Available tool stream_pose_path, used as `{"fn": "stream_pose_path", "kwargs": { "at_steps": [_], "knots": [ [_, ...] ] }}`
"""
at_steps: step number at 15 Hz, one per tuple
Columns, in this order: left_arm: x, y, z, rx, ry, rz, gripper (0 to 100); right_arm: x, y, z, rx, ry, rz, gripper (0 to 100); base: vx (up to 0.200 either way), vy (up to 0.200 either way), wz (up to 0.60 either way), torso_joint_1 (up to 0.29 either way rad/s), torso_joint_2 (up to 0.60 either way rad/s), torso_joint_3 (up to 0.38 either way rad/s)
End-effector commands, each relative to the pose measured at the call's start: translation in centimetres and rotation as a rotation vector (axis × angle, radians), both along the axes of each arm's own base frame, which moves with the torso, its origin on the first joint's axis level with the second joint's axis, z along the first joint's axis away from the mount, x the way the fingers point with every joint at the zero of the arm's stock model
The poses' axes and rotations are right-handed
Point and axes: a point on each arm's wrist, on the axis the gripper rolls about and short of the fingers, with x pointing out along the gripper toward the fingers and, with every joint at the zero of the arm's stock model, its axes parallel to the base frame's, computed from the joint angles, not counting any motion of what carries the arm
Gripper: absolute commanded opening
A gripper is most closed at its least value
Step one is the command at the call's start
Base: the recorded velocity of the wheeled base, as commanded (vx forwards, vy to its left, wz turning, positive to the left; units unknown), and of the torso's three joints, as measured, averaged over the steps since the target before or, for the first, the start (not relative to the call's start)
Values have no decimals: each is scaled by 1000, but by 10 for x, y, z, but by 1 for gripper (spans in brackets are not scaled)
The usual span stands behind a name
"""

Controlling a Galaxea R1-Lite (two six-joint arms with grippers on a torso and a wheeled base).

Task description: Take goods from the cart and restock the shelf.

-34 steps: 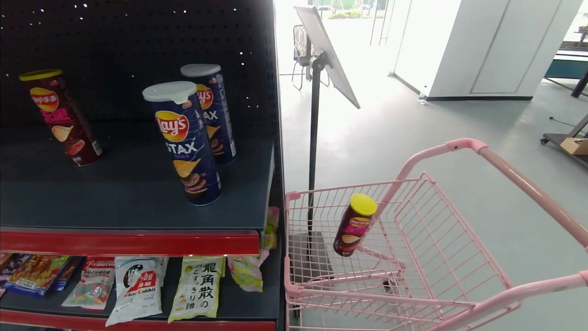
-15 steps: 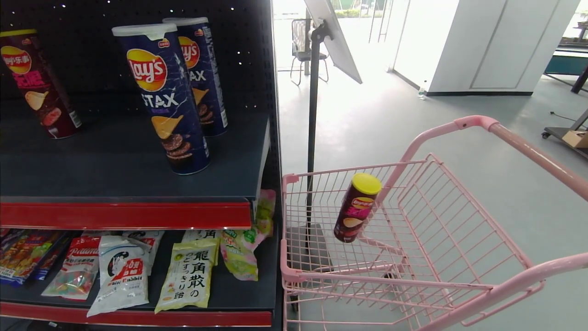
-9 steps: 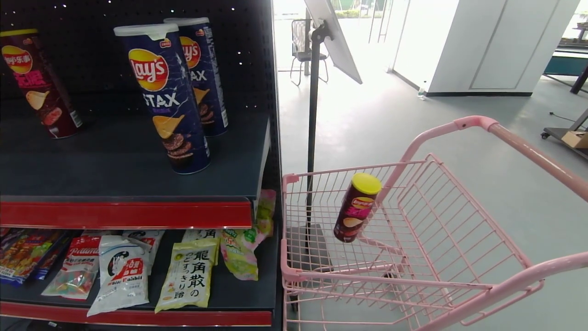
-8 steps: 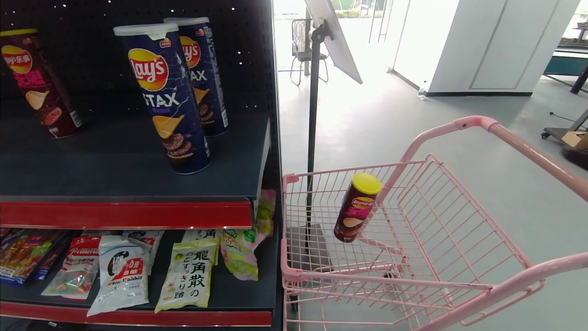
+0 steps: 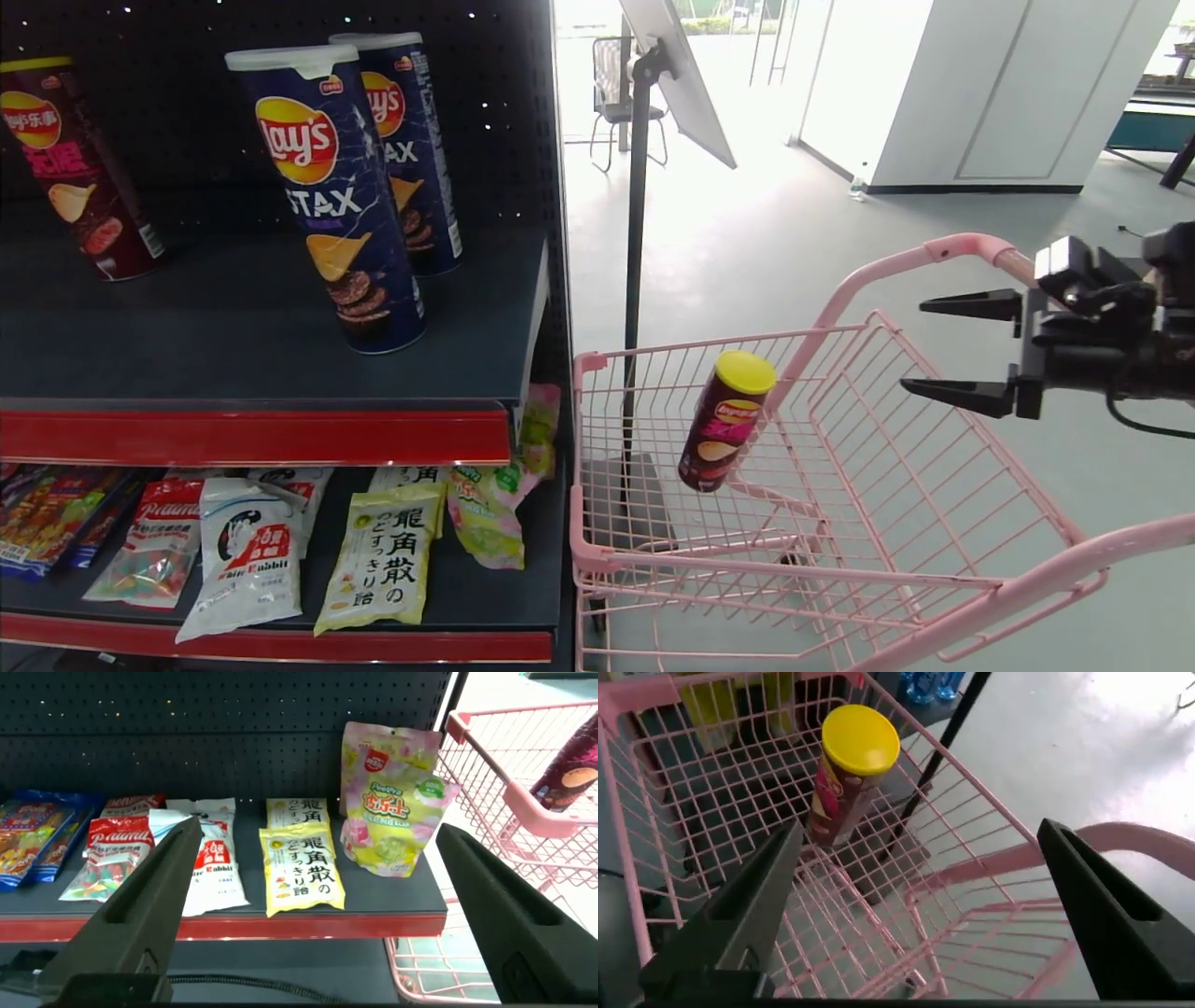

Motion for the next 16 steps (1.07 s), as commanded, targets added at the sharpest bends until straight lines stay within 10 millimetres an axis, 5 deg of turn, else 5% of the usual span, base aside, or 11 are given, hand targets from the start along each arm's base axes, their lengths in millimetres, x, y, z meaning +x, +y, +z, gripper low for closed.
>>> {"fn": "stream_pose_path", "kwargs": {
  "at_steps": [1, 12, 16],
  "knots": [
    [0, 0, 0, 0, 1, 1, 100, 40, 22, -37, 12, 94, 89, 100, 0, 0, 0, 0, 0, 0],
    [0, 0, 0, 0, 1, 1, 100, 98, 47, -117, 26, 249, 158, 100, 0, 0, 0, 0, 0, 0],
    [0, 0, 0, 0, 1, 1, 100, 122, 66, -128, 28, 239, 193, 100, 0, 0, 0, 0, 0, 0]
  ]
}}
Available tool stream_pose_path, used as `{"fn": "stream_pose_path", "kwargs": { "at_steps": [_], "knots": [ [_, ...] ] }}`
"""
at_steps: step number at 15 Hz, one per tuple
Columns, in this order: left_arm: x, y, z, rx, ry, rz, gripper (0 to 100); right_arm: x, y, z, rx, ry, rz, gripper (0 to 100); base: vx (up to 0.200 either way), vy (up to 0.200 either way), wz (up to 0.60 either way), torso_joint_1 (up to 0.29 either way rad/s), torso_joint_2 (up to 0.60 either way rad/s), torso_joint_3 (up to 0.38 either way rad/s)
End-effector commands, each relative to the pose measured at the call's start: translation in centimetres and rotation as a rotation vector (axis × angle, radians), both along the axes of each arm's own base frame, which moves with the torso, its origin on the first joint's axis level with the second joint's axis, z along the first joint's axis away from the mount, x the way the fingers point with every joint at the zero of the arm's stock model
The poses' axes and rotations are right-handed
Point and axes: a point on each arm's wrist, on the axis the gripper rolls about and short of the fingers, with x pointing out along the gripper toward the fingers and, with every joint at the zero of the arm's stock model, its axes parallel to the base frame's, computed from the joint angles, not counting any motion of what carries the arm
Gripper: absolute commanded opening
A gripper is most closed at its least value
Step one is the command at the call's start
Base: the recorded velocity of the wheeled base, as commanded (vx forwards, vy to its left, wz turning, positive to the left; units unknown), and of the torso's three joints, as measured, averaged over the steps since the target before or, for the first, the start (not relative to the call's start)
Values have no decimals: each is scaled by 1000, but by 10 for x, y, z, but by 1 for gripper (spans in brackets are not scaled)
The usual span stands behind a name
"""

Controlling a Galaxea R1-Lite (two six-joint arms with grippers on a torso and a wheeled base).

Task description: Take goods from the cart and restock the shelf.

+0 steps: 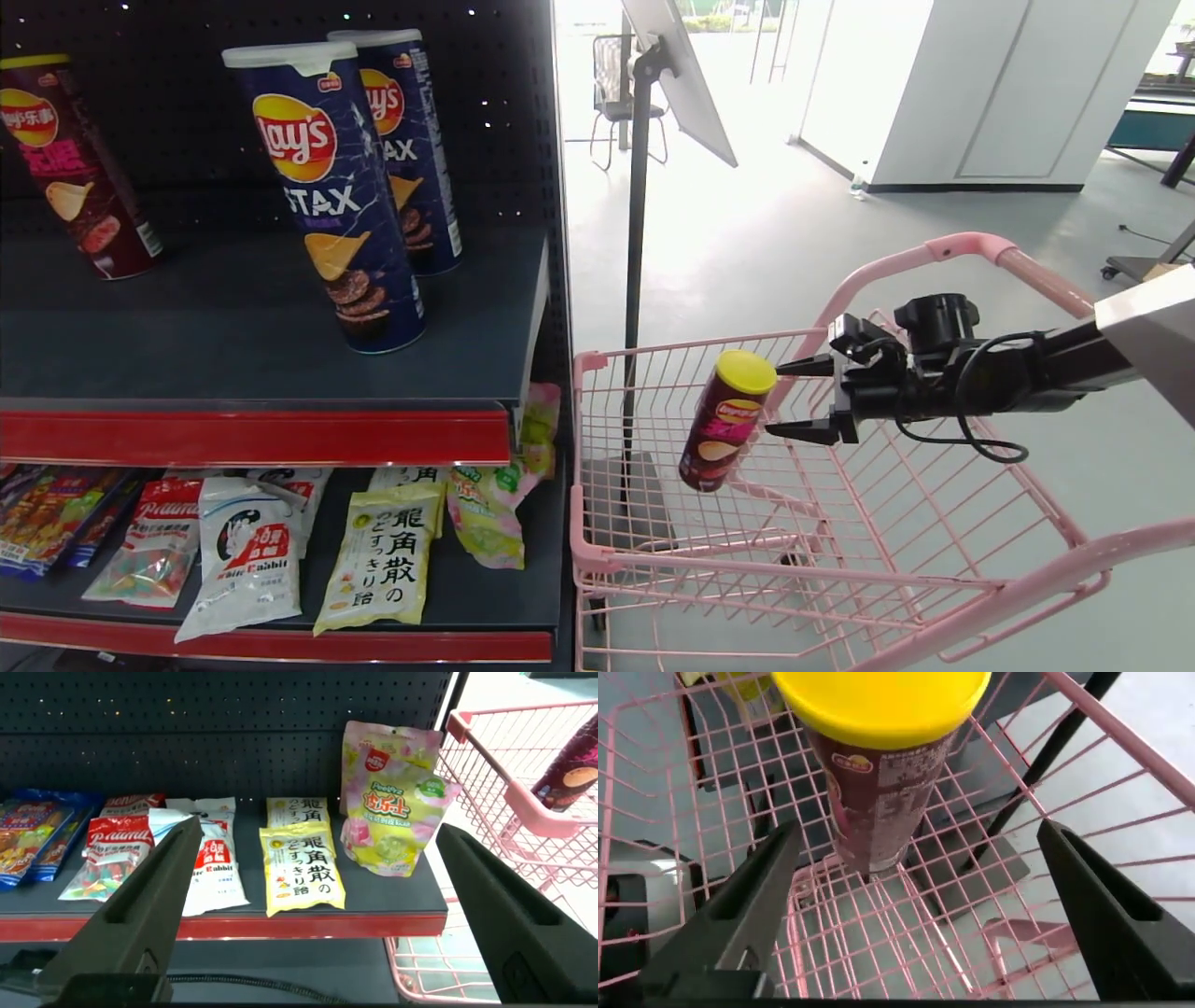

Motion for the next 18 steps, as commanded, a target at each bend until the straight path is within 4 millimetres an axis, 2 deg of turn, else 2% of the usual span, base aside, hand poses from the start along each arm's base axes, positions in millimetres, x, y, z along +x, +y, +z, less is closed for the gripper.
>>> {"fn": "stream_pose_path", "kwargs": {
  "at_steps": [1, 5, 6, 9, 12, 14, 16, 18],
  "knots": [
    [0, 0, 0, 0, 1, 1, 100, 10, 14, -13, 7, 22, 26, 100, 0, 0, 0, 0, 0, 0],
    [0, 0, 0, 0, 1, -1, 100, 14, 54, -13, 34, 63, 85, 100, 0, 0, 0, 0, 0, 0],
    [0, 0, 0, 0, 1, 1, 100, 13, 66, -12, 40, 72, 104, 0, 0, 0, 0, 0, 0, 0],
    [0, 0, 0, 0, 1, 1, 100, 7, 87, -14, 40, 94, 149, 0, 0, 0, 0, 0, 0, 0],
    [0, 0, 0, 0, 1, 1, 100, 4, 95, -7, 38, 92, 166, 0, 0, 0, 0, 0, 0, 0],
    [0, 0, 0, 0, 1, 1, 100, 0, 92, 17, 48, 46, 162, 0, 0, 0, 0, 0, 0, 0],
    [0, 0, 0, 0, 1, -1, 100, -14, 71, 63, 66, -25, 114, 0, 0, 0, 0, 0, 0, 0],
    [0, 0, 0, 0, 1, 1, 100, -36, 46, 101, 88, -62, 48, 0, 0, 0, 0, 0, 0, 0]
  ]
}}
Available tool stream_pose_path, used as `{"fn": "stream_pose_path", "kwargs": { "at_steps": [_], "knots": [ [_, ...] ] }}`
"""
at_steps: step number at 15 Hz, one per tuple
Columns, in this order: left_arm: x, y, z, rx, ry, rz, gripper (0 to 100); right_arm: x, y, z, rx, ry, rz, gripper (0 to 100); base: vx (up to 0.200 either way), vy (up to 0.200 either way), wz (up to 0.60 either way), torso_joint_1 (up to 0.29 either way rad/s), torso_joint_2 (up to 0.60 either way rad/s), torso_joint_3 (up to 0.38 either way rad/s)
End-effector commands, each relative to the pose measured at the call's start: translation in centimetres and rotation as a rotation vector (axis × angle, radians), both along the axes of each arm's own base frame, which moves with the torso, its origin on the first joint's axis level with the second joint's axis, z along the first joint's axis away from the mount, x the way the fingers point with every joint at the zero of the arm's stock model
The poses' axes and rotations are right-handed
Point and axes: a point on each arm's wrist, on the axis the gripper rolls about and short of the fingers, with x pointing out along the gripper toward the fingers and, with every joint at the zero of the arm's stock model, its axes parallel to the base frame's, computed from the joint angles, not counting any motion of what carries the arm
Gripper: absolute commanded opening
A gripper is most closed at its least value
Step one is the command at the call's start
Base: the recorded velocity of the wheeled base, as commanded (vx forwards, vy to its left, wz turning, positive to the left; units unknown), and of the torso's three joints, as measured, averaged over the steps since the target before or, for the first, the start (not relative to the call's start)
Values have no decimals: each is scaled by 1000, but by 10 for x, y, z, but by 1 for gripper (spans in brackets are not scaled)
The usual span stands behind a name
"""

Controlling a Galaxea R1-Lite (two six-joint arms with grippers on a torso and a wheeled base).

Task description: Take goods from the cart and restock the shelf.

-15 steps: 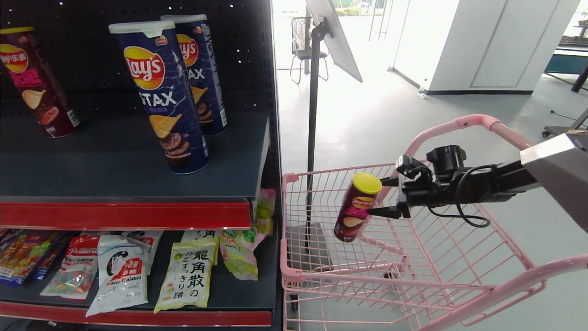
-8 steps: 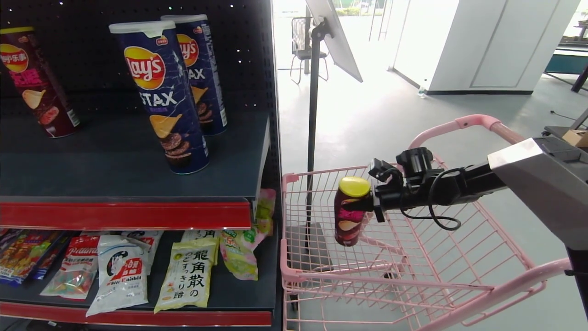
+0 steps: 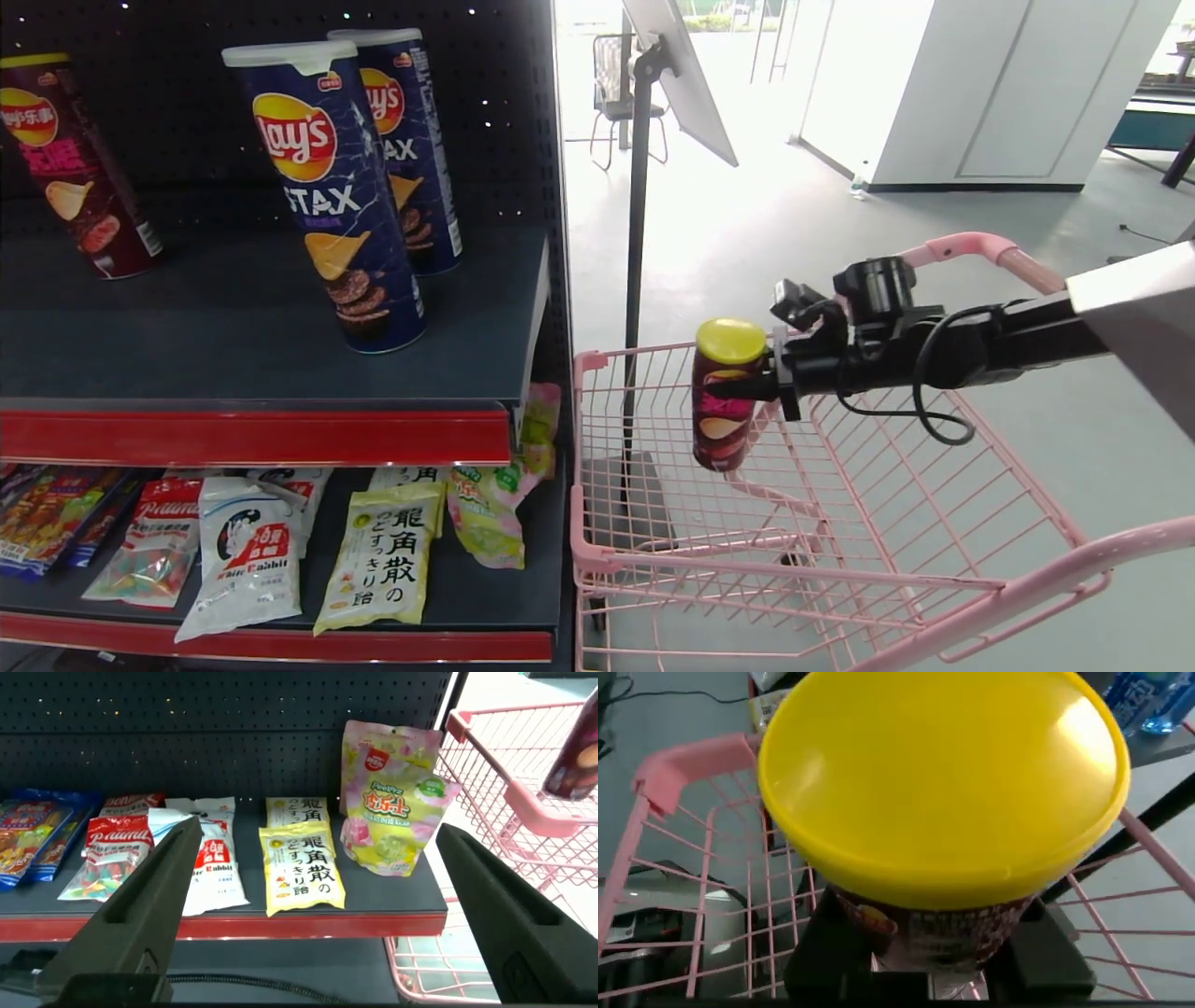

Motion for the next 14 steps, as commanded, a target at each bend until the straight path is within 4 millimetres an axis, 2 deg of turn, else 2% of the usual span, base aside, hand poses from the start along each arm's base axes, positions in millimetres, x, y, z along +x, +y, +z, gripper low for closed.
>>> {"fn": "stream_pose_path", "kwargs": {
  "at_steps": [1, 2, 3, 4, 6, 9, 12, 13, 14],
  "knots": [
    [0, 0, 0, 0, 1, -1, 100, -39, -37, 70, 33, -106, -90, 0, 0, 0, 0, 0, 0, 0],
    [0, 0, 0, 0, 1, -1, 100, -48, -43, 80, 37, -121, -105, 0, 0, 0, 0, 0, 0, 0],
    [0, 0, 0, 0, 1, 1, 100, -80, -54, 96, 39, -147, -122, 0, 0, 0, 0, 0, 0, 0],
    [0, 0, 0, 0, 1, 1, 100, -106, -60, 104, 44, -154, -132, 0, 0, 0, 0, 0, 0, 0],
    [0, 0, 0, 0, 1, 1, 100, -162, -61, 116, 60, -178, -113, 0, 0, 0, 0, 0, 0, 0],
    [0, 0, 0, 0, 1, 1, 100, -223, -55, 132, 100, -187, -119, 0, 0, 0, 0, 0, 0, 0],
    [0, 0, 0, 0, 1, 1, 100, -247, -45, 132, 123, -155, -91, 0, 0, 0, 0, 0, 0, 0],
    [0, 0, 0, 0, 1, 1, 100, -248, -43, 131, 125, -147, -82, 0, 0, 0, 0, 0, 0, 0],
    [0, 0, 0, 0, 1, 1, 100, -253, -35, 123, 139, -62, -62, 0, 0, 0, 0, 0, 0, 0]
  ]
}}
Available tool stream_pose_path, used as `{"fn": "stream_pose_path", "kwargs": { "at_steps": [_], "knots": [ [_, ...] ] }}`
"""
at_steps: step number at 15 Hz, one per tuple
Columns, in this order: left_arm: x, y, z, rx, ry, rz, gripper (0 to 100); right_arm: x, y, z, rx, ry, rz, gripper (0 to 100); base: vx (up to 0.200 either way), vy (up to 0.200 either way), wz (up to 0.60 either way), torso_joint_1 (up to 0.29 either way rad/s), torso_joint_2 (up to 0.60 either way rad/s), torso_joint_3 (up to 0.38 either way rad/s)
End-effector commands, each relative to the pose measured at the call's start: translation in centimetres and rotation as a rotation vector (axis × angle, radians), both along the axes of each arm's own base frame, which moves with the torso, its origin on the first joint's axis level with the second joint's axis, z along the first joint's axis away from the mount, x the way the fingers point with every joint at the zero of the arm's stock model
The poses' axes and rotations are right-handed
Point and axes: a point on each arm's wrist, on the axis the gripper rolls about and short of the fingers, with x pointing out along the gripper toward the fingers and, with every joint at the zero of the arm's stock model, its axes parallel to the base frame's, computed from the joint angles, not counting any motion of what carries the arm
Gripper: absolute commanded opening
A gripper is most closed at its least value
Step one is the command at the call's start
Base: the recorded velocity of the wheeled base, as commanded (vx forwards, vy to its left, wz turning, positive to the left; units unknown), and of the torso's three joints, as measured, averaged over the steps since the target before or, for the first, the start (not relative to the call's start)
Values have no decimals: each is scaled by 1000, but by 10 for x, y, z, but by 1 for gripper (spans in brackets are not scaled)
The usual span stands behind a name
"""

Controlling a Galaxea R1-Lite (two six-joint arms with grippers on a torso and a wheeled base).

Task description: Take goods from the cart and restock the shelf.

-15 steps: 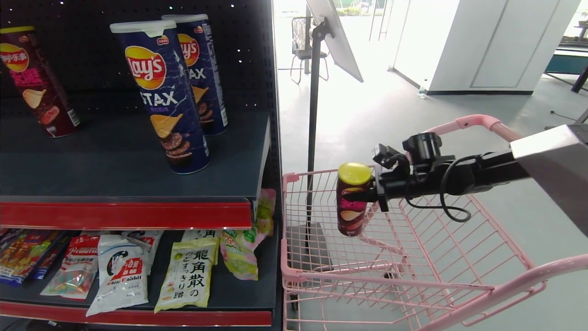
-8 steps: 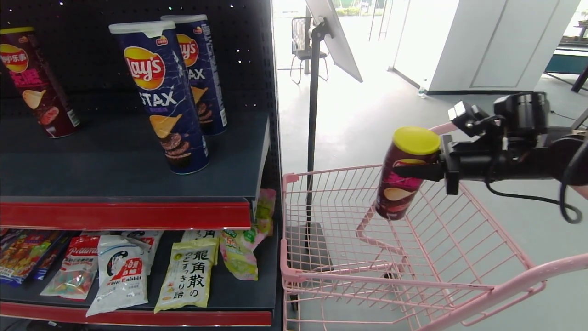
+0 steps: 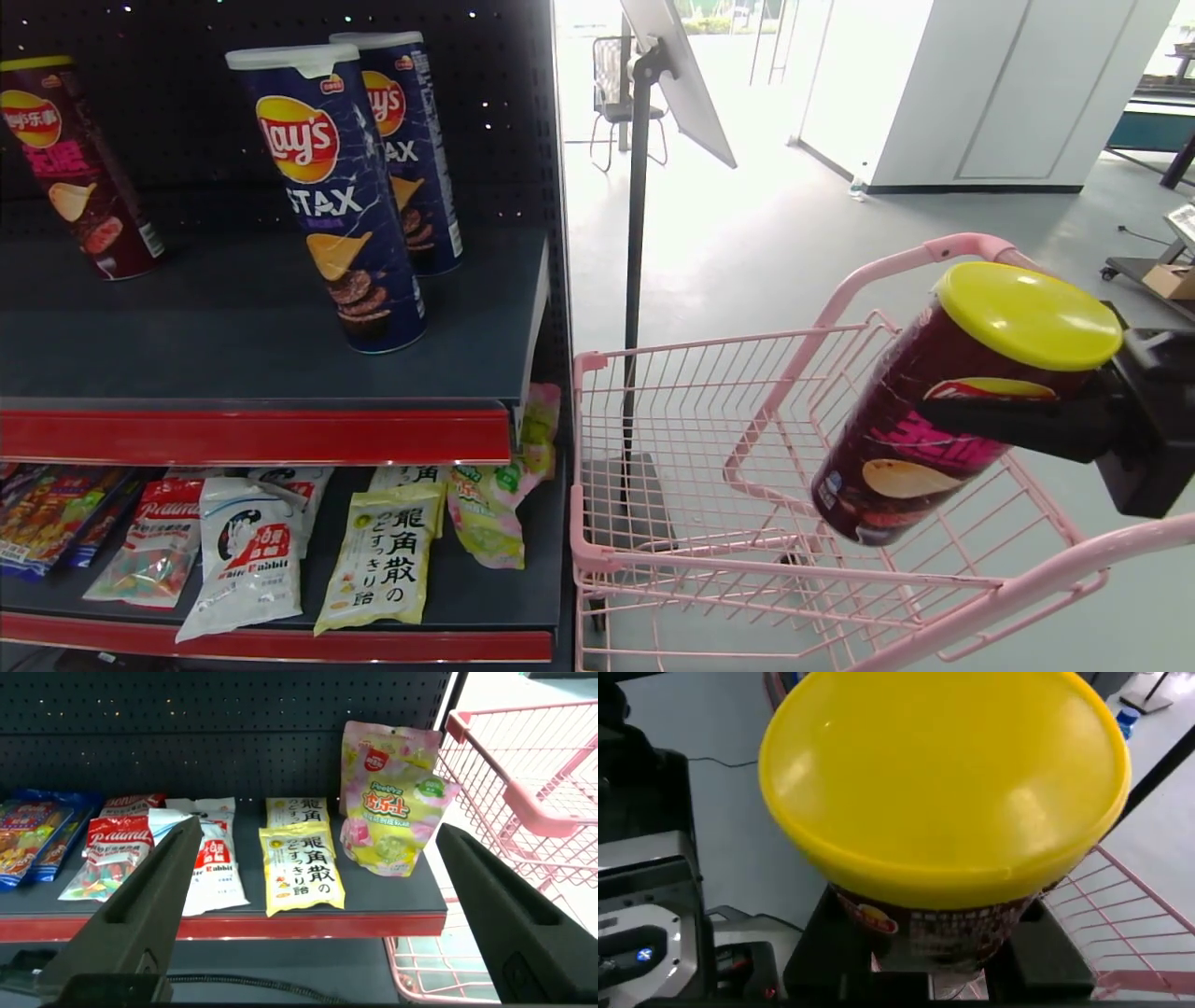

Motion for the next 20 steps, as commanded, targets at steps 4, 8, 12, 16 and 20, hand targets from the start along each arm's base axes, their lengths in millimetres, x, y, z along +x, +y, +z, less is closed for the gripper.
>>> {"fn": "stream_pose_path", "kwargs": {
  "at_steps": [4, 8, 12, 16, 20],
  "knots": [
    [0, 0, 0, -2, 1, -1, 100, -21, 6, 3, -16, -3, -109, 0, 0, 0, 0, 0, 0, 0],
    [0, 0, 0, 0, 1, 0, 100, -45, 19, 11, 10, -20, -71, 0, 0, 0, 0, 0, 0, 0],
    [0, 0, 0, 0, 1, 0, 100, -51, 41, 14, 2, -16, -4, 0, 0, 0, 0, 0, 0, 0],
    [0, 0, 0, 0, 1, -1, 100, -45, 65, 5, -30, -12, 41, 0, 0, 0, 0, 0, 0, 0],
    [0, 0, 0, -2, 1, 0, 100, -40, 76, 6, -25, -17, 66, 0, 0, 0, 0, 99, -247, -150]
  ]
}}
